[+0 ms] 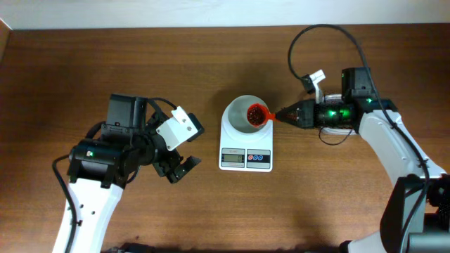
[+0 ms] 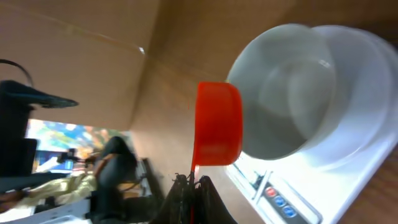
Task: Scoop and weigh 50g on scale
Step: 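Carry the filled orange scoop with the right gripper over the white bowl, then tilt the scoop with the right gripper to pour beans into the bowl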
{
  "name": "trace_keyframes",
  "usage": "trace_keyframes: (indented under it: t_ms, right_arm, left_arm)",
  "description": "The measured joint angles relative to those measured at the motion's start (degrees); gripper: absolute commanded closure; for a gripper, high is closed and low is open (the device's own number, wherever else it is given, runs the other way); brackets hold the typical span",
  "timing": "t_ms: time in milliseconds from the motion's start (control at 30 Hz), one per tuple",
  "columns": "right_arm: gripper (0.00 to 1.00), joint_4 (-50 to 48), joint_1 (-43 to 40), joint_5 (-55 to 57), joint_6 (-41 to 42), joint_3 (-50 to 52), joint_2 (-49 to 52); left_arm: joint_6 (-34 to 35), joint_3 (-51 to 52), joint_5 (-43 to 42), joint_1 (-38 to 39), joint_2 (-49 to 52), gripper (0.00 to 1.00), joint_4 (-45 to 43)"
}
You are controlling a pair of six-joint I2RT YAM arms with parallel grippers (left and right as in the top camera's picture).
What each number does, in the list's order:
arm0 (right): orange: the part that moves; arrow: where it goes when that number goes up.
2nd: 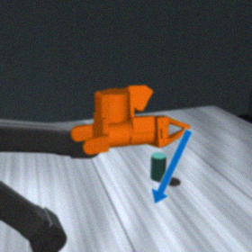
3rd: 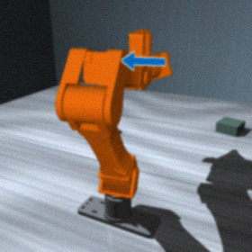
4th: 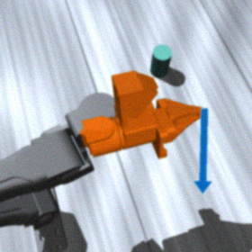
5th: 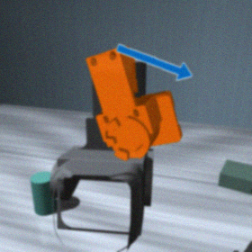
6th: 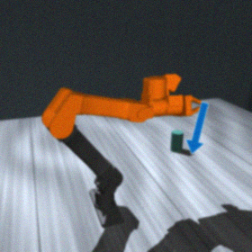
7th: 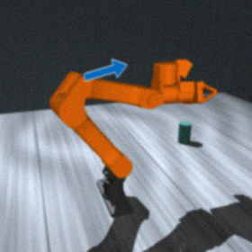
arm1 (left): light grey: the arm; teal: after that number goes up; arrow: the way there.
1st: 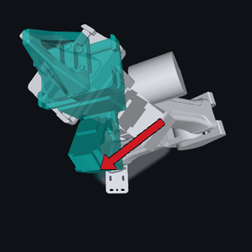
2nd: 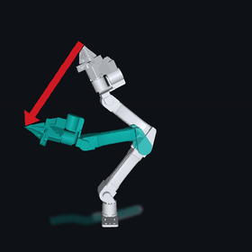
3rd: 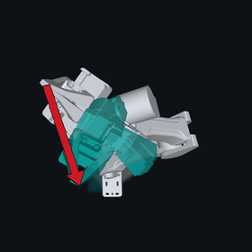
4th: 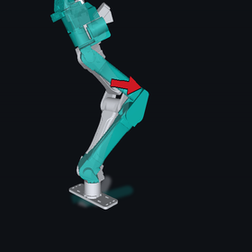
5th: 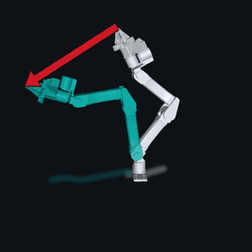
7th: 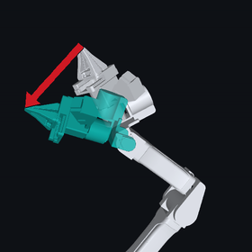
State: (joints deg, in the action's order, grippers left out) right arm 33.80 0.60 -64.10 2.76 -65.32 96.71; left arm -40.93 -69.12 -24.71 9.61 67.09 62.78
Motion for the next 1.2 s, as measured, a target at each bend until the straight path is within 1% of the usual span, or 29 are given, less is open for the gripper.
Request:
trace_keyframes:
  t_ms: [200,367,533,700,800,1067,1200]
  right_arm:
    - [0.96,-4.3,2.4,7.2,0.0,0.0,0.0]
    - [0.96,-9.9,5.1,10.4,-0.7,0.1,0.0]
    - [0.96,-10.5,5.9,10.9,-4.6,0.1,0.0]
    - [0.96,-10.5,5.9,13.3,-6.2,0.2,0.0]
    - [0.96,-10.5,5.9,13.7,-9.7,0.2,0.0]
    - [0.96,-10.0,5.9,13.7,-23.5,0.2,0.0]
    - [0.96,-10.0,5.9,13.7,-27.5,0.2,0.0]
  left_arm:
    - [0.0,0.0,0.0,0.0,0.0,0.01,0.0]
    - [0.0,0.0,0.0,0.0,0.0,0.01,0.0]
    - [0.0,0.0,0.0,0.0,0.0,0.01,0.0]
    - [0.0,0.0,0.0,0.0,0.0,0.01,0.0]
    - [0.0,0.0,0.0,0.0,0.0,0.01,0.0]
    - [0.0,0.0,0.0,0.0,0.0,0.01,0.0]
    - [0.0,0.0,0.0,0.0,0.0,0.01,0.0]
